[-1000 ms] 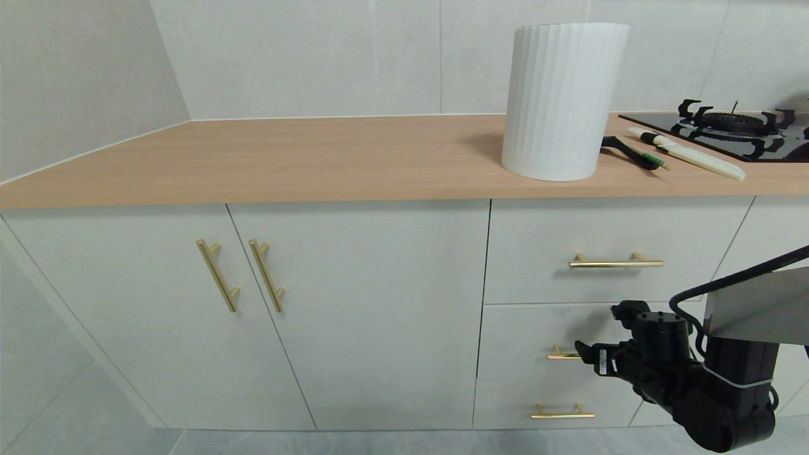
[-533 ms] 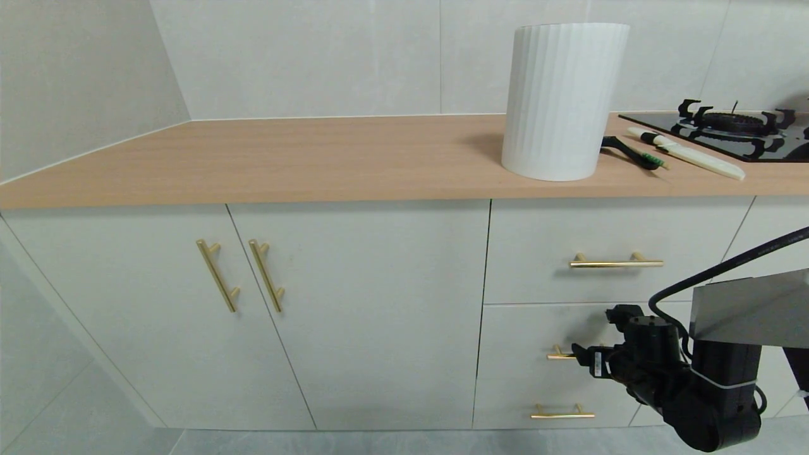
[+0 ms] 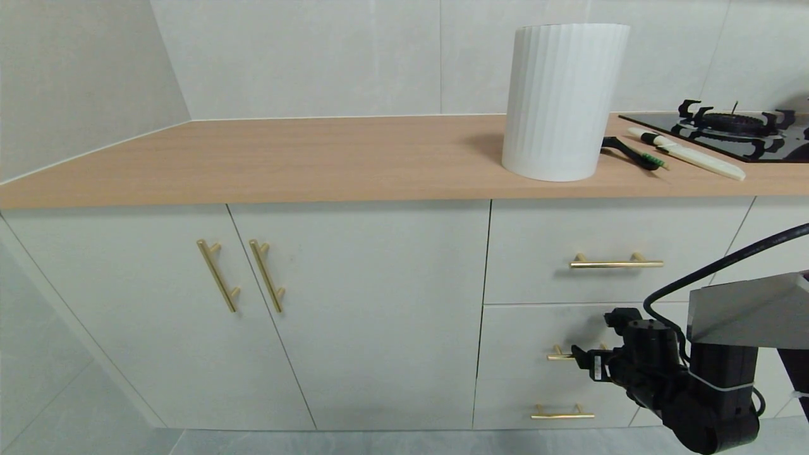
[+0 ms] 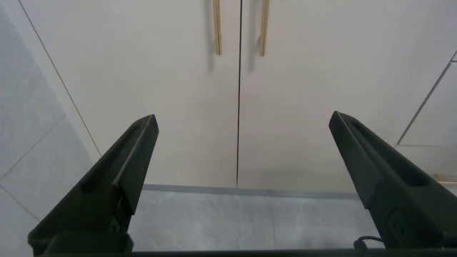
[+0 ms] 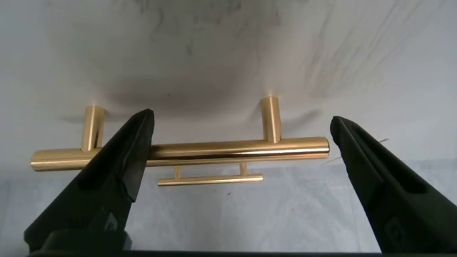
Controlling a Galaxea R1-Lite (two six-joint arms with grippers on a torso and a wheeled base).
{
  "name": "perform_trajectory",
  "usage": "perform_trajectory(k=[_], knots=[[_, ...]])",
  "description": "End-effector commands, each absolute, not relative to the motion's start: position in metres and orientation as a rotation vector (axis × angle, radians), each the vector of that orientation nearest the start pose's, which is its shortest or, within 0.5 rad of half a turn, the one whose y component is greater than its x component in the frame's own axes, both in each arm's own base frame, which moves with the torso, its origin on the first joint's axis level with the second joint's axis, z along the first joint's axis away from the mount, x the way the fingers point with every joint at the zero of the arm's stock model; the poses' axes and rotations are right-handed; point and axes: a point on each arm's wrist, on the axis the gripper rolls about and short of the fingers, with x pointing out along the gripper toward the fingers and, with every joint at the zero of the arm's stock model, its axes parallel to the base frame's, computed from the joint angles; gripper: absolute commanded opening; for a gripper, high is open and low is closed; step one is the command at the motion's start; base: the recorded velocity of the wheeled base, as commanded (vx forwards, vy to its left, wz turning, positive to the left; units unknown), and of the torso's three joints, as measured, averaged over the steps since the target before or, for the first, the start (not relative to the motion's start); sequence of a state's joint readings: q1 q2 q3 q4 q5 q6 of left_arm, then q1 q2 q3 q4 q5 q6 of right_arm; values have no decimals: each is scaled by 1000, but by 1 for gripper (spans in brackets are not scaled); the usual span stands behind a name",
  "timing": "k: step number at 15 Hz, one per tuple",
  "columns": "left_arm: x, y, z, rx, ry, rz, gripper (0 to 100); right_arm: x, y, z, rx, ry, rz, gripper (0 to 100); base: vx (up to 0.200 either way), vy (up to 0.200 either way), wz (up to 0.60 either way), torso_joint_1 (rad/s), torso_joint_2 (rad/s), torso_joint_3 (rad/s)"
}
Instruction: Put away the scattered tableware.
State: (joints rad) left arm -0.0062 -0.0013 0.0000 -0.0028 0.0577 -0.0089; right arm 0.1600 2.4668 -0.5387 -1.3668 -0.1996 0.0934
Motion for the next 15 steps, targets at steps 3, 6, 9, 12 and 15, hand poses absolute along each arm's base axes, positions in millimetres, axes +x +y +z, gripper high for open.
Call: perform_trajectory(k=[3,6,9,12,15], knots=[[-23,1,76,-9,-3,52,100,321,48,-57,-19,574,-63,100,0,0,0,0,0,0],[-23,1,76,-9,-3,51,100,316,47,-55,-22,582,-61,100,0,0,0,0,0,0],[-23,1,76,-9,-3,52,100,292,46,-23,-24,569,-40,100,0,0,0,0,0,0],[-23,1,76,-9,-3,52,100,266,49,21,-70,573,6,100,0,0,0,0,0,0],[-23,1,76,-9,-3,52,100,240,58,82,-71,499,67,100,0,0,0,0,0,0]])
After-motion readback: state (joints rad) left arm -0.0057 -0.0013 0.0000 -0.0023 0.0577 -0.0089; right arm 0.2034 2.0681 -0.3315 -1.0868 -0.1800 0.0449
